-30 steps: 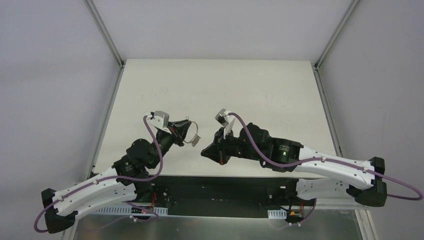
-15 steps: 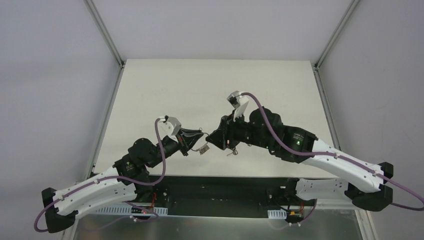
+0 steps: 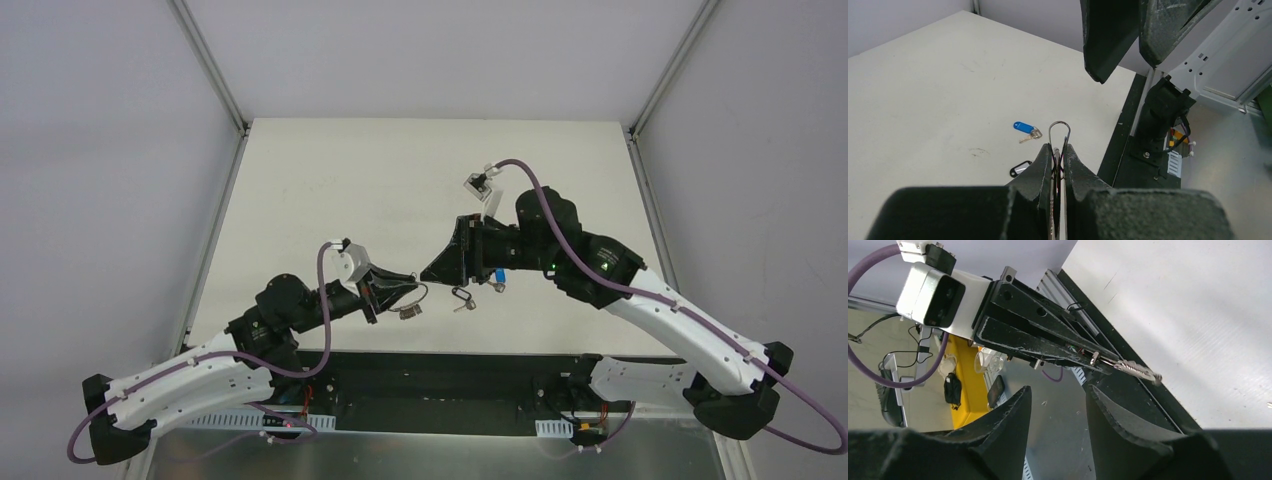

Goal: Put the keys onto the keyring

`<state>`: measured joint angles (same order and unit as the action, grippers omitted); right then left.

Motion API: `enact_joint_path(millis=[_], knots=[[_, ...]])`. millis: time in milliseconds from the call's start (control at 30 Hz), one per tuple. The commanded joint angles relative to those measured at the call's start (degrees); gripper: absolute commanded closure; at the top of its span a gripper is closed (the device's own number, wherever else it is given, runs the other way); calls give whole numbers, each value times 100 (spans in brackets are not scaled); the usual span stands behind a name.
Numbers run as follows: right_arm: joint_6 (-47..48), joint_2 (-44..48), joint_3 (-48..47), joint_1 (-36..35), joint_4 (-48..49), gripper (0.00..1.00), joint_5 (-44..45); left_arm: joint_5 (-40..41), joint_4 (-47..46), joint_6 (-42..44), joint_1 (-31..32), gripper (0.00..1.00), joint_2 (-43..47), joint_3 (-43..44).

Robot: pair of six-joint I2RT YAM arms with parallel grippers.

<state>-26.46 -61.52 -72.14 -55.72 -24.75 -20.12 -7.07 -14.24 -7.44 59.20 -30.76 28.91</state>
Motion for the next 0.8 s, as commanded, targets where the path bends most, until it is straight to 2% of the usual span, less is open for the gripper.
enact_joint_path(millis=[0, 767], knots=[[-177, -51, -272, 25, 93, 53, -380, -244, -339, 110, 4, 100, -65, 269], [-74, -559, -207, 16, 9, 60, 81, -373, -469, 152, 4, 100, -157, 326]])
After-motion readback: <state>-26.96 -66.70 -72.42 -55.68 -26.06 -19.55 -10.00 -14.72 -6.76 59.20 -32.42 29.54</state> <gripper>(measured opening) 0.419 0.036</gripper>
